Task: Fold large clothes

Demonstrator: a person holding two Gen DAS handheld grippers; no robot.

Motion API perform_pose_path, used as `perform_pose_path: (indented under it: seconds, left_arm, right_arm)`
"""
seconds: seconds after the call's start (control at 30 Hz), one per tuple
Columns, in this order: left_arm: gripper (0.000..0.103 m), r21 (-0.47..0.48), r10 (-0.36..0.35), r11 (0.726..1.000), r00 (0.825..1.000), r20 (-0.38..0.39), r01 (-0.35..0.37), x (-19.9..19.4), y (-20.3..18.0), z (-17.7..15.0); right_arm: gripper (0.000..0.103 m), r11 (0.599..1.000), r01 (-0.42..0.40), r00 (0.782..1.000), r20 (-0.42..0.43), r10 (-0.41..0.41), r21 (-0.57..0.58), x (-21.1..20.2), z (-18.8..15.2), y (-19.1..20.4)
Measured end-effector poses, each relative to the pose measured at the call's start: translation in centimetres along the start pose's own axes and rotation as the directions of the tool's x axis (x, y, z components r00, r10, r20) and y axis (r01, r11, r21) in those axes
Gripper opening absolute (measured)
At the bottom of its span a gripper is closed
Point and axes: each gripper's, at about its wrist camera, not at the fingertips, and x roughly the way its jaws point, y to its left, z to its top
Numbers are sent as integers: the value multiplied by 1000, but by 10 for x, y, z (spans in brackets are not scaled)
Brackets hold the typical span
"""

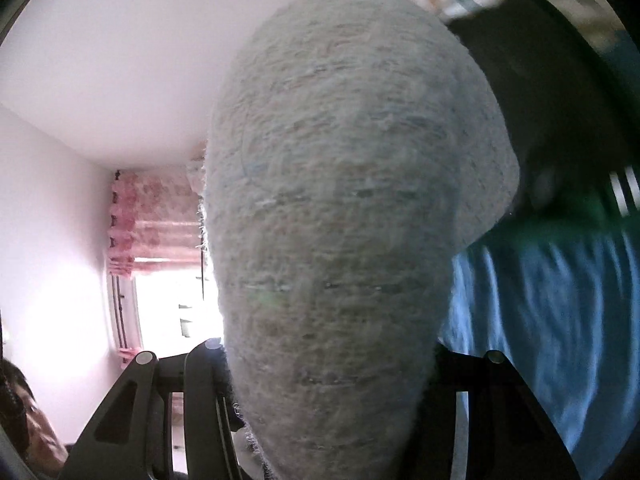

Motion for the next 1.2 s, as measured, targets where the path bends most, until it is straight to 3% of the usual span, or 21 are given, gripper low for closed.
perform_pose_path:
  seconds: [0.2, 0.33, 0.47, 0.6, 0.67, 0.7, 0.77, 0.8, 0.83, 0.9, 0.93, 1.0, 1.07, 1.13, 1.17, 1.2]
  left_arm:
    - [16, -19, -20, 1000, 1000, -7, 20, 102, 5, 30]
    - [16, -25, 36, 999, 996, -77, -38, 166, 34, 22]
    - [16, 48, 107, 994, 984, -144, -101, 211, 52, 12]
    - [22, 132, 132, 985, 977, -167, -110, 218, 51, 12]
    - [23, 186, 176, 972, 965, -192, -140, 216, 42, 14]
    - [25, 207, 200, 966, 958, -203, -158, 216, 39, 17]
    - [35, 270, 271, 939, 942, -197, -214, 218, 32, 18]
    - [48, 325, 328, 909, 929, -171, -261, 215, 24, 18]
    - [68, 366, 364, 883, 920, -144, -292, 214, 17, 18]
    - [84, 429, 412, 839, 906, -98, -335, 210, 10, 20]
    - [84, 457, 430, 817, 900, -75, -353, 206, 4, 19]
    - [86, 506, 463, 771, 886, -27, -387, 199, -7, 19]
    - [91, 543, 478, 736, 878, 8, -405, 192, -15, 18]
    - [94, 595, 481, 692, 876, 43, -409, 180, -31, 12]
    - [94, 610, 480, 679, 876, 53, -409, 178, -34, 12]
    - [95, 632, 475, 660, 877, 67, -406, 172, -42, 9]
  right_arm:
    - [54, 1000, -5, 998, -61, 4, -14, 27, 110, -36]
    - [54, 999, 39, 994, -98, -37, 15, 46, 158, -85]
    - [54, 997, 53, 994, -93, -48, 48, 57, 179, -138]
    - [56, 997, 58, 993, -102, -53, 48, 51, 170, -148]
    - [63, 992, 120, 987, -112, -116, 31, 40, 179, -137]
    - [70, 981, 193, 975, -111, -190, 17, 42, 178, -126]
    - [74, 952, 304, 947, -102, -305, -23, 48, 173, -99]
    - [80, 929, 369, 925, -80, -371, -38, 47, 170, -87]
    - [89, 886, 459, 886, -48, -462, -69, 46, 166, -74]
    - [90, 775, 615, 787, 52, -615, -144, 45, 154, -47]
    - [90, 703, 691, 722, 103, -685, -170, 45, 144, -32]
    - [90, 590, 788, 615, 185, -766, -177, 48, 127, -8]
    - [91, 411, 898, 439, 274, -856, -156, 43, 99, 5]
    - [92, 274, 951, 307, 318, -897, -144, 1, 76, -1]
    - [93, 192, 972, 228, 342, -912, -137, 6, 59, 6]
    - [94, 145, 980, 185, 357, -916, -135, 0, 43, 8]
